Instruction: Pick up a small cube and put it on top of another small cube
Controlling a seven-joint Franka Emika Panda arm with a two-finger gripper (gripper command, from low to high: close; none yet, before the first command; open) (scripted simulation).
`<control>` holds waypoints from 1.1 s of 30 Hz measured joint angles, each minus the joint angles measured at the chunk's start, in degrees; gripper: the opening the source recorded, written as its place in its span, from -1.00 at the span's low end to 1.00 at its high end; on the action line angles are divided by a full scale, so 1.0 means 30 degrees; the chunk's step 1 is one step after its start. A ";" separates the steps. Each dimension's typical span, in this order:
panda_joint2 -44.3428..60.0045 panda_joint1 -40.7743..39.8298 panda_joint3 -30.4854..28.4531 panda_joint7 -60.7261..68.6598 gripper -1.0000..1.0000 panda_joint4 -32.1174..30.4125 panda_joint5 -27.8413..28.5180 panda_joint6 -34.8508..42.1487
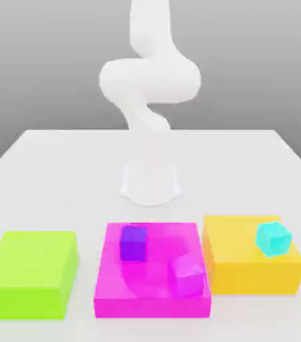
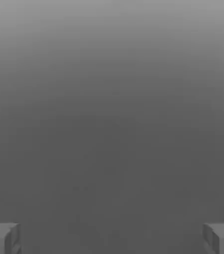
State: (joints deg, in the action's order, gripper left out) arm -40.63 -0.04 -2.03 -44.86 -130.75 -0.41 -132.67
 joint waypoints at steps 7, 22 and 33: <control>0.4921 -0.0187 -0.1958 0.1216 0.00 0.0978 -0.0772 -0.0839; 1.5381 -0.2316 -0.4792 0.4822 0.00 0.3046 -0.3912 -0.2522; 2.2888 -0.4974 -0.5356 0.6719 0.00 0.4531 -0.5117 -0.3847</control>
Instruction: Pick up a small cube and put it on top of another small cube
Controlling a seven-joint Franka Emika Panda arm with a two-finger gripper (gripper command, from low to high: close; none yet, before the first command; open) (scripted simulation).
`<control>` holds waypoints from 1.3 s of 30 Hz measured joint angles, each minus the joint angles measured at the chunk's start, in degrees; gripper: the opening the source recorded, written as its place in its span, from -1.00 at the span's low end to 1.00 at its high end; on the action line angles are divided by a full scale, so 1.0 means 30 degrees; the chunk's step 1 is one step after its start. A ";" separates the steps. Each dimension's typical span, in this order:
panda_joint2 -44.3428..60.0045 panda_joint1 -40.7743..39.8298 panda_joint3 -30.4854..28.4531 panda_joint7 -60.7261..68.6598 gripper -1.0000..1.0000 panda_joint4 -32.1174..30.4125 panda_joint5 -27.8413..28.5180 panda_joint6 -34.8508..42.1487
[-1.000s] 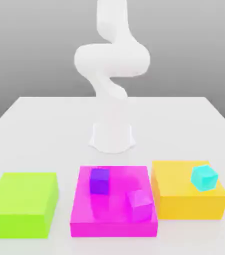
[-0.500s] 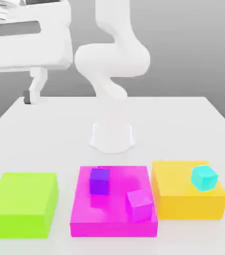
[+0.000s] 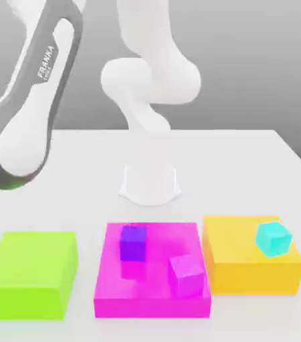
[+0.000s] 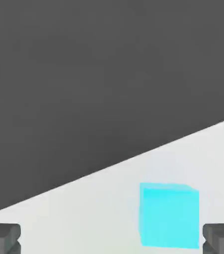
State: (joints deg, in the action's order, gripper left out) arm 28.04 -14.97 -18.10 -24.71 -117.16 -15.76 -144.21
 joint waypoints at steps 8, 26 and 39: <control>0.3216 -0.1068 0.0976 0.0799 -1.00 0.0806 -0.1014 -0.1981; -0.5852 0.2514 0.0522 -0.2553 -1.00 -0.5825 0.1130 0.0397; -1.4955 0.4289 0.3104 -0.7796 -1.00 -1.3843 0.5053 0.0881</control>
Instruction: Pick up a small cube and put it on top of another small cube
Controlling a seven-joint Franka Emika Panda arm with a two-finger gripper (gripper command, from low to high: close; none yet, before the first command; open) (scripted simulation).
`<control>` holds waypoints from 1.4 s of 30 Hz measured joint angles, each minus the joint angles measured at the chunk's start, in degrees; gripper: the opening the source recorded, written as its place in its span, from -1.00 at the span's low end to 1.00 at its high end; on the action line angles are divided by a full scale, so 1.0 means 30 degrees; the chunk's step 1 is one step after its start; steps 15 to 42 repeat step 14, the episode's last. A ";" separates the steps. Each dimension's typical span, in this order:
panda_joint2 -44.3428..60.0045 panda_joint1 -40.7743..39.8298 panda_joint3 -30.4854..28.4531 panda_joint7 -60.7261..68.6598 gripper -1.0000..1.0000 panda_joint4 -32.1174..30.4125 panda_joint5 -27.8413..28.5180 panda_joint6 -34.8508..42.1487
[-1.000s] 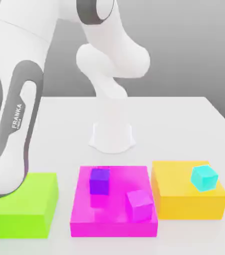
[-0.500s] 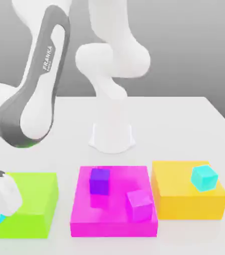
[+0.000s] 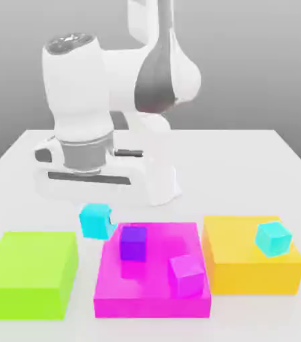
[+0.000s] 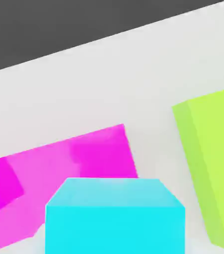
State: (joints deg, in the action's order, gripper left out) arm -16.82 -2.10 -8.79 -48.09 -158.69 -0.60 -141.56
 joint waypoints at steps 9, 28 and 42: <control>-0.0028 -0.0038 0.1524 -0.1535 -1.00 -0.3207 0.1003 -0.3291; 0.1164 -0.0006 0.1501 -0.1519 1.00 -0.3380 0.0975 -0.4653; 0.1164 -0.0006 0.1501 -0.1519 1.00 -0.3380 0.0975 -0.4653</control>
